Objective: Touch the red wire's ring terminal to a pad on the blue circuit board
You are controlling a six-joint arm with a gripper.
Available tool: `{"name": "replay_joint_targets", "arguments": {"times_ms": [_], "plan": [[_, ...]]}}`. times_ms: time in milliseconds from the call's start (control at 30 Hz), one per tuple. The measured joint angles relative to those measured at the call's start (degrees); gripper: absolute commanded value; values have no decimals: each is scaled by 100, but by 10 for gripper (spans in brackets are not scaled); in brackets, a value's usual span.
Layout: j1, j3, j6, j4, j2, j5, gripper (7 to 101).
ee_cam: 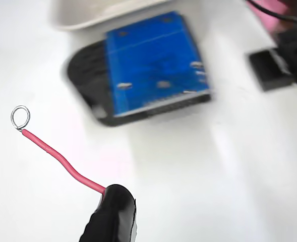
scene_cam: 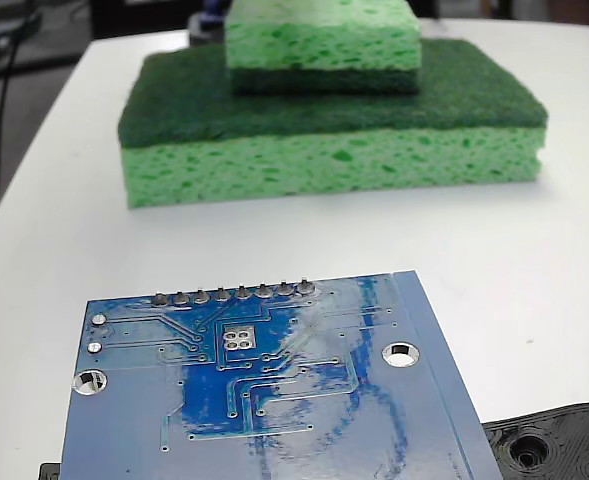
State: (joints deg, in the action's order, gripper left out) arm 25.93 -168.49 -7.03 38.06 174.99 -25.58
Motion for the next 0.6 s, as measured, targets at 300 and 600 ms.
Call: {"name": "replay_joint_targets", "arguments": {"times_ms": [300, 600], "plan": [[-246, -281, 905, 176, -9, -765, 1003], [114, -158, 1529, 782, -9, -1178, 1003]]}}
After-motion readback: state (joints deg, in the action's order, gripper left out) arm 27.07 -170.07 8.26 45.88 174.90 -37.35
